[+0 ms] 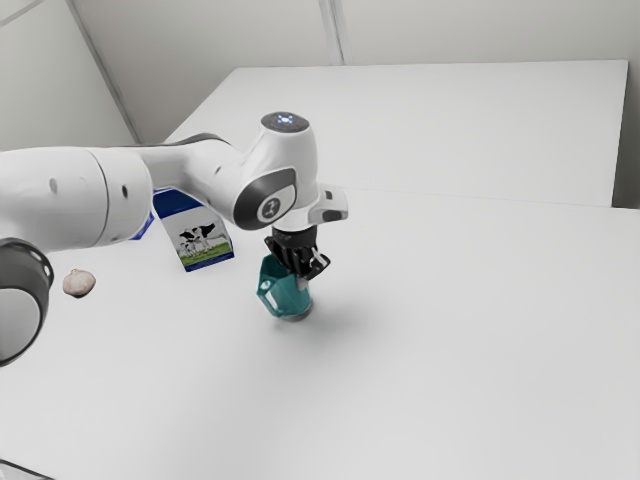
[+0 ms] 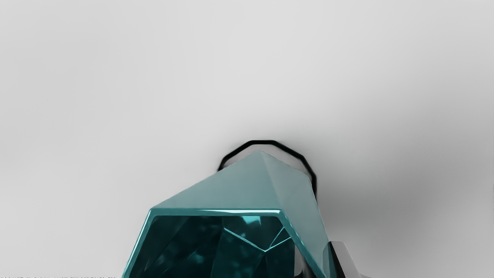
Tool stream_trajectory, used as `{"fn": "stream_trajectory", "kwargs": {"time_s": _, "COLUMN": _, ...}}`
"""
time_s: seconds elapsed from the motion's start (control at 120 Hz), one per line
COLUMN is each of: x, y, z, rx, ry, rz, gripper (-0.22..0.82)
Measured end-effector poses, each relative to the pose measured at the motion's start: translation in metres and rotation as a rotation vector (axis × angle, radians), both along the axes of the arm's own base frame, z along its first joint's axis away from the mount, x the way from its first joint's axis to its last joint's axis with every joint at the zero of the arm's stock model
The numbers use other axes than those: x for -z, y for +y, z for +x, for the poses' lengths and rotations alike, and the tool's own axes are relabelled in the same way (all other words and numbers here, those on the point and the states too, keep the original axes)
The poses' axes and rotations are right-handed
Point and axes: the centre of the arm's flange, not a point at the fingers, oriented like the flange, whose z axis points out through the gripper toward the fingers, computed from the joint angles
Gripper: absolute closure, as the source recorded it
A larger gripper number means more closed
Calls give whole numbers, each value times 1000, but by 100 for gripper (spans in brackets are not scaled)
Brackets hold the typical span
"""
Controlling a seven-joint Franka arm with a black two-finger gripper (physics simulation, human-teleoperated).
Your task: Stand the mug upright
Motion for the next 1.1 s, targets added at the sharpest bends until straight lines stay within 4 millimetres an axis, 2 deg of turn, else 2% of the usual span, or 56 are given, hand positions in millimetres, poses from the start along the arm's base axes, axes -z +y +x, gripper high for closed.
{"fn": "stream_trajectory", "kwargs": {"time_s": 0.133, "x": 3, "y": -1, "z": 0, "rx": -47, "ry": -5, "rz": -8, "gripper": 77}}
{"fn": "stream_trajectory", "kwargs": {"time_s": 0.258, "x": 4, "y": -2, "z": 0, "rx": -86, "ry": -6, "rz": -21, "gripper": 70}}
{"fn": "stream_trajectory", "kwargs": {"time_s": 0.433, "x": 3, "y": -2, "z": 0, "rx": -123, "ry": -12, "rz": -28, "gripper": 51}}
{"fn": "stream_trajectory", "kwargs": {"time_s": 0.508, "x": -7, "y": -2, "z": 0, "rx": -136, "ry": -28, "rz": -36, "gripper": 42}}
{"fn": "stream_trajectory", "kwargs": {"time_s": 0.633, "x": -52, "y": 0, "z": -4, "rx": -152, "ry": -90, "rz": -66, "gripper": 28}}
{"fn": "stream_trajectory", "kwargs": {"time_s": 0.767, "x": -106, "y": -3, "z": 2, "rx": -149, "ry": -132, "rz": -98, "gripper": 15}}
{"fn": "stream_trajectory", "kwargs": {"time_s": 0.967, "x": -227, "y": 24, "z": -7, "rx": -142, "ry": -222, "rz": -121, "gripper": 6}}
{"fn": "stream_trajectory", "kwargs": {"time_s": 1.017, "x": -243, "y": 28, "z": 0, "rx": -134, "ry": -215, "rz": -132, "gripper": 5}}
{"fn": "stream_trajectory", "kwargs": {"time_s": 1.1, "x": -256, "y": 35, "z": 10, "rx": -119, "ry": -190, "rz": -144, "gripper": 3}}
